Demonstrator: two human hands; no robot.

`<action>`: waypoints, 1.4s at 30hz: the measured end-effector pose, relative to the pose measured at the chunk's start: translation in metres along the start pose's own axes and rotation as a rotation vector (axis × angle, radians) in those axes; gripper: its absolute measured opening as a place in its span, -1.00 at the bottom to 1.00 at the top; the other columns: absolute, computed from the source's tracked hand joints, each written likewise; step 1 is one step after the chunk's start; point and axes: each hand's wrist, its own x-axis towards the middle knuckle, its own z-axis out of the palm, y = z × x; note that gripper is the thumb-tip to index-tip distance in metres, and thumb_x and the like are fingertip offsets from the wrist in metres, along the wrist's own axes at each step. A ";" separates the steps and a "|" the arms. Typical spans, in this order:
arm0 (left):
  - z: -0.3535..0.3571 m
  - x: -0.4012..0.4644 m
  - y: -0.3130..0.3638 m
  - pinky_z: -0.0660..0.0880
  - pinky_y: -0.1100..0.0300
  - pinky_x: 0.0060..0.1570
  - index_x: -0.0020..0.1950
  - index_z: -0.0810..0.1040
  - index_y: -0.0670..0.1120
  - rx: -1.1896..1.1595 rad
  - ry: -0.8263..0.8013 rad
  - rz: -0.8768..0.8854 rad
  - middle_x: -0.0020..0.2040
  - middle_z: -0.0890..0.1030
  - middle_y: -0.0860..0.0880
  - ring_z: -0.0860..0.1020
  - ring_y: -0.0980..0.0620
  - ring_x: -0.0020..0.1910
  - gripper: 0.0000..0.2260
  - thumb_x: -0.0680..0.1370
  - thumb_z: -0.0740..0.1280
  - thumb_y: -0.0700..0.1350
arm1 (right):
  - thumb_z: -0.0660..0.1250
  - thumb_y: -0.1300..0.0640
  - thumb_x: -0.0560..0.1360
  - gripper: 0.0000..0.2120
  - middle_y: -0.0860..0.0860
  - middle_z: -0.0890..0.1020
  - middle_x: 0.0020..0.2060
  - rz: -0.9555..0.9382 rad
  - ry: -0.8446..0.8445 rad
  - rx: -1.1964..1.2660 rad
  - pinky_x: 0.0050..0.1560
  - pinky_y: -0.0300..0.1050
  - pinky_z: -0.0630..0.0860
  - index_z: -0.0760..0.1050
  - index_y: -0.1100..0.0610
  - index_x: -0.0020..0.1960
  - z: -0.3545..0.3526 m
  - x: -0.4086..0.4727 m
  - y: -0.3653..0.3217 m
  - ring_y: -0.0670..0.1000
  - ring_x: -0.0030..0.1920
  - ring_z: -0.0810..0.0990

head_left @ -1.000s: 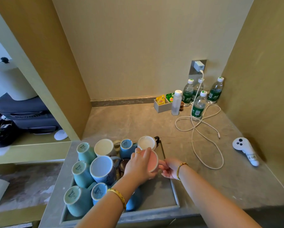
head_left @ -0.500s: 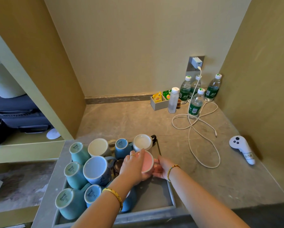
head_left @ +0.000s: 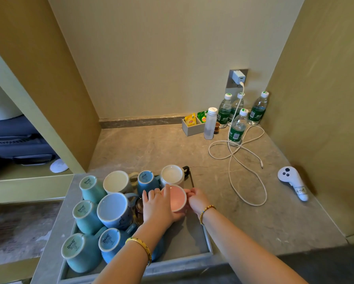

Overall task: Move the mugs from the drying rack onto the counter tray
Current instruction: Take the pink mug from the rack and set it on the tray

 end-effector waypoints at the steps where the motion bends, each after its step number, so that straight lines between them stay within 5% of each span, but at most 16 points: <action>1: 0.000 0.000 0.000 0.06 -0.13 0.42 0.48 0.03 -0.03 0.002 -0.001 -0.001 0.29 0.40 -0.12 0.33 -0.16 0.31 -0.06 0.28 0.26 0.44 | 0.06 0.29 0.57 -0.76 0.19 0.59 0.01 -0.025 0.014 -0.009 0.06 -0.06 0.50 0.47 0.25 0.11 0.000 0.000 0.002 0.11 0.05 0.55; 11: -0.004 0.002 -0.003 -0.03 -0.18 0.44 0.52 -0.14 -0.05 -0.107 -0.135 0.027 0.36 0.34 -0.14 0.27 -0.14 0.39 0.03 0.30 0.32 0.39 | 0.11 0.29 0.56 -0.79 0.06 0.55 -0.15 -0.104 0.070 -0.014 0.07 -0.04 0.50 0.50 0.20 0.08 -0.003 -0.002 0.000 0.05 -0.03 0.53; 17: -0.010 -0.001 -0.008 -0.05 -0.15 0.46 0.48 0.05 -0.10 -0.174 -0.120 0.044 0.27 0.44 -0.05 0.36 -0.05 0.33 -0.05 0.29 0.36 0.34 | 0.14 0.28 0.56 -0.80 -0.05 0.52 -0.23 -0.125 0.115 0.023 -0.09 -0.21 0.45 0.53 0.16 0.02 -0.001 -0.007 0.000 0.04 -0.06 0.52; 20: -0.011 -0.003 -0.003 -0.02 -0.11 0.47 0.40 0.19 -0.15 -0.149 -0.102 0.009 0.26 0.47 -0.05 0.39 -0.03 0.32 -0.11 0.28 0.36 0.36 | 0.13 0.28 0.56 -0.73 0.05 0.52 -0.11 -0.133 0.139 -0.011 0.03 -0.12 0.44 0.48 0.27 0.21 -0.003 -0.005 -0.002 0.07 0.02 0.52; 25: -0.008 -0.003 -0.003 -0.02 -0.14 0.47 0.45 0.12 -0.15 -0.125 -0.128 0.014 0.31 0.44 -0.08 0.36 -0.08 0.36 -0.06 0.30 0.33 0.39 | 0.20 0.27 0.53 -0.78 -0.02 0.57 -0.26 -0.089 0.080 -0.061 0.01 -0.02 0.52 0.52 0.25 0.14 -0.006 -0.003 -0.007 0.05 -0.09 0.54; 28: -0.009 0.001 -0.009 -0.04 -0.13 0.45 0.51 0.01 -0.13 -0.137 -0.193 0.025 0.30 0.45 -0.11 0.36 -0.10 0.34 -0.11 0.40 0.20 0.39 | 0.19 0.28 0.52 -0.69 0.13 0.60 0.07 -0.074 0.140 -0.127 0.17 -0.03 0.45 0.45 0.24 0.26 -0.010 -0.002 -0.013 0.12 0.14 0.54; 30: -0.014 0.003 -0.016 0.15 -0.12 0.42 0.43 0.17 -0.07 -0.135 -0.138 0.103 0.17 0.53 -0.11 0.46 -0.10 0.22 -0.43 0.55 0.12 0.24 | 0.15 0.33 0.50 -0.64 0.16 0.50 0.25 -0.103 0.237 -0.156 0.21 -0.07 0.40 0.44 0.22 0.28 -0.013 -0.002 -0.020 0.14 0.25 0.48; 32: -0.022 0.005 -0.026 0.42 -0.01 0.18 0.15 0.42 -0.04 -0.285 -0.008 0.122 0.01 0.60 -0.08 0.55 -0.08 0.04 -0.72 0.60 0.10 0.09 | 0.12 0.38 0.48 -0.65 0.17 0.48 0.24 -0.165 0.307 -0.127 0.18 -0.09 0.41 0.47 0.21 0.22 -0.015 -0.004 -0.032 0.14 0.21 0.48; 38: -0.054 0.007 -0.064 0.42 0.11 0.00 0.16 0.54 -0.13 -0.678 0.198 -0.104 0.06 0.62 -0.17 0.55 -0.15 0.05 -0.77 0.59 0.18 -0.11 | 0.08 0.34 0.54 -0.74 0.17 0.45 0.16 -0.459 0.346 -0.134 -0.01 -0.39 0.25 0.49 0.24 0.11 0.021 -0.024 -0.073 0.11 0.13 0.48; 42: -0.070 -0.002 -0.108 0.34 0.21 -0.09 0.16 0.55 -0.10 -0.751 0.285 -0.223 0.07 0.62 -0.12 0.54 -0.11 0.05 -0.77 0.59 0.17 -0.11 | 0.12 0.30 0.57 -0.80 0.13 0.46 0.11 -0.646 0.212 -0.184 0.06 -0.31 0.29 0.49 0.22 0.08 0.076 -0.048 -0.089 0.06 0.11 0.48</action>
